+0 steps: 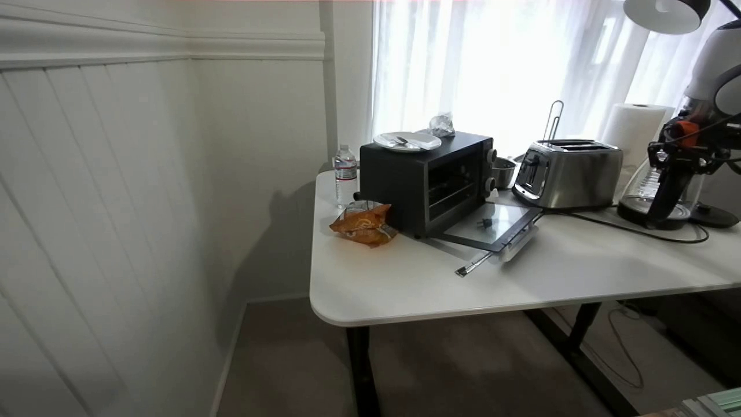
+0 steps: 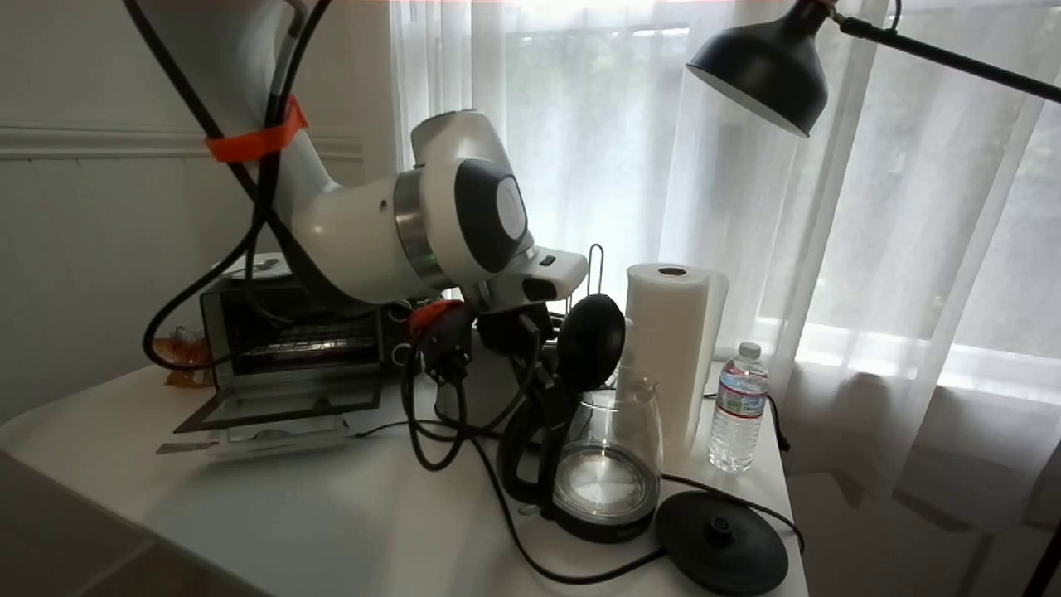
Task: Put the kettle on its electric base
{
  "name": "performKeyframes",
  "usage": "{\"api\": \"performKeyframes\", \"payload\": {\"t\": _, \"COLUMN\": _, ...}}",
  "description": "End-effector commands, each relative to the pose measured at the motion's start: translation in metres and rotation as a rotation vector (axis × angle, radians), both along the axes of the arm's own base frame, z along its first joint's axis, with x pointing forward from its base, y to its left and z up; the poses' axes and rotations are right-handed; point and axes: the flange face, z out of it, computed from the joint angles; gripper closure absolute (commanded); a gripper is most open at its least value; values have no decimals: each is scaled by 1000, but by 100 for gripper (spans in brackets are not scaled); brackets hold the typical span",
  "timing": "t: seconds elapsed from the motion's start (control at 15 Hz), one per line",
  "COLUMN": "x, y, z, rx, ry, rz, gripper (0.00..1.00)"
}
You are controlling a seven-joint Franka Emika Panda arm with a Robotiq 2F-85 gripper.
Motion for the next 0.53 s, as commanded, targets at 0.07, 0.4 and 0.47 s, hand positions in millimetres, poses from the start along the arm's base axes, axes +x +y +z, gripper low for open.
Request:
{"api": "performKeyframes", "payload": {"t": 0.07, "x": 8, "y": 1, "z": 21, "rx": -45, "ry": -71, "rz": 54, "gripper": 82}}
{"api": "performKeyframes", "payload": {"t": 0.4, "x": 10, "y": -2, "z": 38, "rx": -93, "ry": -130, "rz": 83, "gripper": 82}}
{"api": "performKeyframes", "payload": {"t": 0.47, "x": 10, "y": -3, "z": 39, "rx": -102, "ry": -136, "rz": 85, "gripper": 82}}
